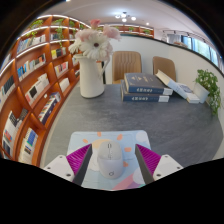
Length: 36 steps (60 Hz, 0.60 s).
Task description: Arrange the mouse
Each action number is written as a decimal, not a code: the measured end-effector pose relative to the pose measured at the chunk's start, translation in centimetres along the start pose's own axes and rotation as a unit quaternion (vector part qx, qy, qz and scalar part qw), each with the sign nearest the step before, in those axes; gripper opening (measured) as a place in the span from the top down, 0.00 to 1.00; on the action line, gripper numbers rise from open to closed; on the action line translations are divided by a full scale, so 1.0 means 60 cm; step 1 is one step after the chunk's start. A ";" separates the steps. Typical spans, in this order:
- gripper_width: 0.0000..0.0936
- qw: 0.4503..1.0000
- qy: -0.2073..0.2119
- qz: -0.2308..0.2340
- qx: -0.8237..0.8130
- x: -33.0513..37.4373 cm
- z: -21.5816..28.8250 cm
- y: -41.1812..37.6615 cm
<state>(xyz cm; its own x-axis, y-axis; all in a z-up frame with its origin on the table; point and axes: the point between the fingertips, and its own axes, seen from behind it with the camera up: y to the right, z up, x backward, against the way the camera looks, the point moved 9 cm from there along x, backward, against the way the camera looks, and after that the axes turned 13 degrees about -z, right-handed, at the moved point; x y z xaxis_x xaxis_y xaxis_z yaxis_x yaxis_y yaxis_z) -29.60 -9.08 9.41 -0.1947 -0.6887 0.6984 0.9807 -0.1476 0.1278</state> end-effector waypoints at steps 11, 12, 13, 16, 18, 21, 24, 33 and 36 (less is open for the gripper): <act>0.07 0.999 0.045 0.003 -0.018 0.099 0.078 0.083; 0.08 0.999 0.049 0.004 -0.021 0.109 0.084 0.093; 0.08 0.998 0.052 0.004 -0.024 0.119 0.089 0.105; 0.08 0.998 0.058 0.004 -0.033 0.151 0.104 0.140; 0.08 0.997 0.063 0.004 -0.038 0.169 0.109 0.165; 0.08 0.996 0.074 0.003 -0.041 0.197 0.116 0.203; 0.08 0.996 0.081 -0.001 -0.040 0.219 0.120 0.244; 0.09 0.995 0.091 -0.015 -0.028 0.271 0.099 0.357; 0.08 0.995 0.094 -0.015 -0.024 0.283 0.089 0.387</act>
<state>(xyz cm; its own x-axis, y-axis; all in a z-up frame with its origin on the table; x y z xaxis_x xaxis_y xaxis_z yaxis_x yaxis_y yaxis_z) -10.07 -20.42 28.00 -0.2280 -0.8031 0.5506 0.9734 -0.2004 0.1107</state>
